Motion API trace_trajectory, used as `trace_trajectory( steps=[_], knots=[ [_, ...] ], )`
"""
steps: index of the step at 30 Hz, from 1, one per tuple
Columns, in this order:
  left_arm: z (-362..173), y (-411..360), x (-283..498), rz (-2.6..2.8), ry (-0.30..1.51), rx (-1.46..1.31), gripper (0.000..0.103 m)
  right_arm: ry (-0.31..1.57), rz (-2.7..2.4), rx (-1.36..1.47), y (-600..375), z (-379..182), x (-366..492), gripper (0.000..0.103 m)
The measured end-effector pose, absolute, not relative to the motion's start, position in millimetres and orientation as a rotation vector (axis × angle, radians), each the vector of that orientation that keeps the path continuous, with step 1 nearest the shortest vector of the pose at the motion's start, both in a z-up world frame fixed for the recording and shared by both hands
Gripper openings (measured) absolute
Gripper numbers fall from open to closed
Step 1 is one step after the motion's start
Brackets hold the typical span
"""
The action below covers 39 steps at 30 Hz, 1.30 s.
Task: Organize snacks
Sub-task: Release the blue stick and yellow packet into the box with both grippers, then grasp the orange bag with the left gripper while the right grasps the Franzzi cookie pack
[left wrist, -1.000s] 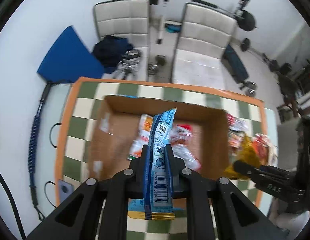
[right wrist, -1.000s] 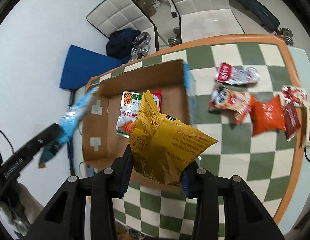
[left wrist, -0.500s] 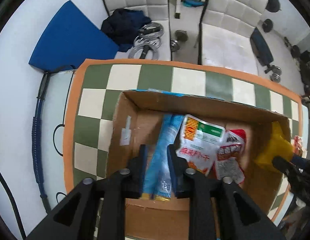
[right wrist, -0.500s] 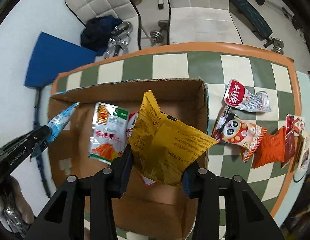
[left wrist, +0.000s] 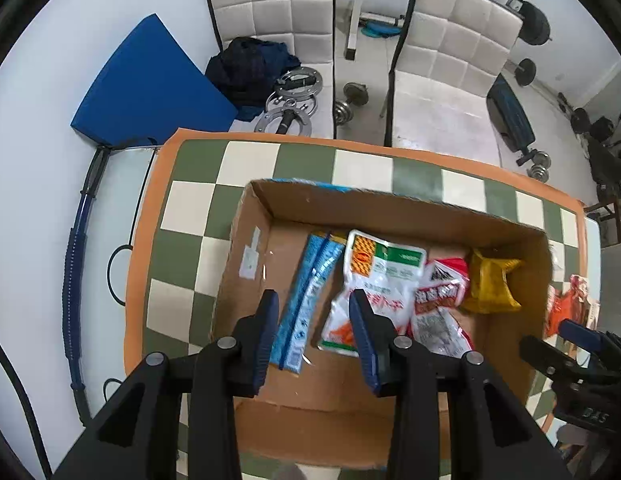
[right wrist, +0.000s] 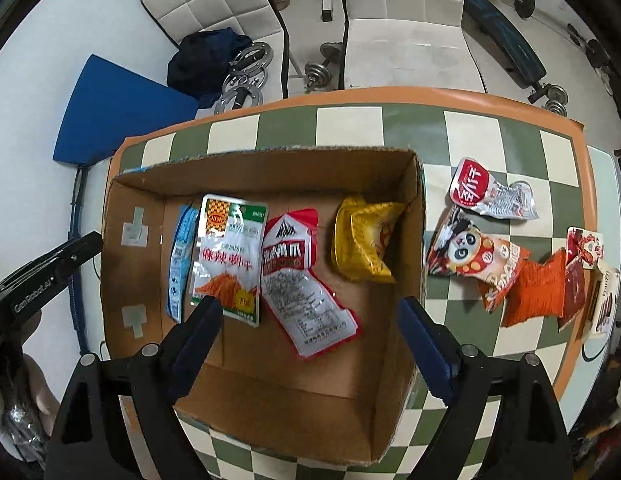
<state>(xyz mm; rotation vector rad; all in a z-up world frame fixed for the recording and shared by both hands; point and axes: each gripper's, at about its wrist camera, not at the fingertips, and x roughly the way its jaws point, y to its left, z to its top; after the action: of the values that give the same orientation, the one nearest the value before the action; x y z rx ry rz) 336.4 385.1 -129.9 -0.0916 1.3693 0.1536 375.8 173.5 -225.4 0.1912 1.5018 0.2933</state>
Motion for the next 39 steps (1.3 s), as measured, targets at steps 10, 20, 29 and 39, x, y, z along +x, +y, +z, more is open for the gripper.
trace_trajectory(
  steps=[10, 20, 29, 39],
  knots=[
    [-96, 360, 283, 0.132, 1.268, -0.056, 0.072, 1.461, 0.324, 0.172, 172, -205, 320, 0.093],
    [-67, 352, 234, 0.126, 1.205, -0.072, 0.099, 1.341, 0.335, 0.16, 161, -155, 263, 0.096],
    [-49, 341, 193, 0.145, 1.171, -0.086, 0.099, 1.292, 0.339, 0.193, 139, -130, 223, 0.096],
    [-42, 318, 171, 0.179, 1.163, -0.077, 0.099, 1.279, 0.394, 0.203, 128, -121, 197, 0.096]
  ],
)
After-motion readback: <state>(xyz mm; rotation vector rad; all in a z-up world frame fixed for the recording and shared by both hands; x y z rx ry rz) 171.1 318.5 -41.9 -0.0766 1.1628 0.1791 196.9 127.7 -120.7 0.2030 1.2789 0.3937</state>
